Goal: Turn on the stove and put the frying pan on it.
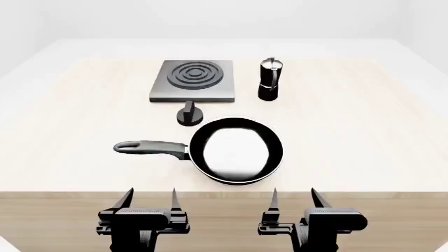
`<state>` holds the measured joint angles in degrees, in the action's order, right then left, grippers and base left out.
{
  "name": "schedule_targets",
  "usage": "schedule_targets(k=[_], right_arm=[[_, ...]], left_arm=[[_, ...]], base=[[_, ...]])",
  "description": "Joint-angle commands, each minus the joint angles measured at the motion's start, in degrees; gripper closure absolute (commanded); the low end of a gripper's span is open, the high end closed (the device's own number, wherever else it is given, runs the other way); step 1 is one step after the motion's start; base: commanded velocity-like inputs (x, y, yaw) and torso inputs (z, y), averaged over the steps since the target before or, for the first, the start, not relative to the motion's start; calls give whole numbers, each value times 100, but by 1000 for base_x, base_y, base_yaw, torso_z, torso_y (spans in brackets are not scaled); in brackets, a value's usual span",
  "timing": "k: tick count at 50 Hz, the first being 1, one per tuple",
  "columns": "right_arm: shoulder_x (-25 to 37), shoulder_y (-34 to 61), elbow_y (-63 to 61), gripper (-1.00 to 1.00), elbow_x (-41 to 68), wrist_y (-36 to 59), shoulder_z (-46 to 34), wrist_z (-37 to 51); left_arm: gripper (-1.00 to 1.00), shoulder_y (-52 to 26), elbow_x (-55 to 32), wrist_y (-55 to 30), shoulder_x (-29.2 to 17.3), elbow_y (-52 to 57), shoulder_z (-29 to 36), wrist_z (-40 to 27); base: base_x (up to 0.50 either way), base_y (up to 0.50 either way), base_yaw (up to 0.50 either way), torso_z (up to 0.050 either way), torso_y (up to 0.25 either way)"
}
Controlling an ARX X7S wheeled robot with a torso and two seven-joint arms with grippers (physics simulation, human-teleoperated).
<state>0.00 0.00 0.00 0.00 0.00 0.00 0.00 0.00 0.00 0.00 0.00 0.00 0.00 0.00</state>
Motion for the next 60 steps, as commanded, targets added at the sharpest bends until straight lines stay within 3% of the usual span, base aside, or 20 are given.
schedule_targets(k=[1,16,19,27,51,53,54,56,57,60], right_arm=[[99,-34,78,-100,-50,-120,-154,169],[292,-154,-371,-100,262,148,-241,566],[218,52,-553,-100,82,547,337,1501],[591,228,-1343,-100,1049,1199,1659,1818],[766,264,-1354,-100,919,1213,1463,2044],[776,270,-1352,-100,921,1232,1447,2057],[786,274,-1370,-100,888,1253,1425,2081],[801,273,-1403,-100,899,1289,1414,2091],[810,280,-1413,-100,897,1326,1403,2102],[808,261,-1425,-100,972,1358,1399,2082]], left_arm=[[-100,21,25,51,-96,-63,166,-131],[-100,57,-284,-90,-309,80,379,-351],[-100,70,-334,-107,-341,135,401,-376],[-100,70,-400,-115,-409,175,491,-433],[-100,82,-619,-225,-574,381,633,-621],[-100,108,-879,-611,-591,726,604,-569],[-100,74,-886,-1426,-652,1534,622,-754],[-100,-47,-1063,-2259,-716,2325,607,-842],[-100,-426,-1287,-3119,-800,3184,534,-1029],[-100,-1012,-1567,-4679,-923,4042,422,-1189]], base=[[0,0,0,0,0],[0,0,0,0,0],[0,0,0,0,0],[0,0,0,0,0],[0,0,0,0,0],[0,0,0,0,0],[0,0,0,0,0],[0,0,0,0,0],[0,0,0,0,0],[0,0,0,0,0]])
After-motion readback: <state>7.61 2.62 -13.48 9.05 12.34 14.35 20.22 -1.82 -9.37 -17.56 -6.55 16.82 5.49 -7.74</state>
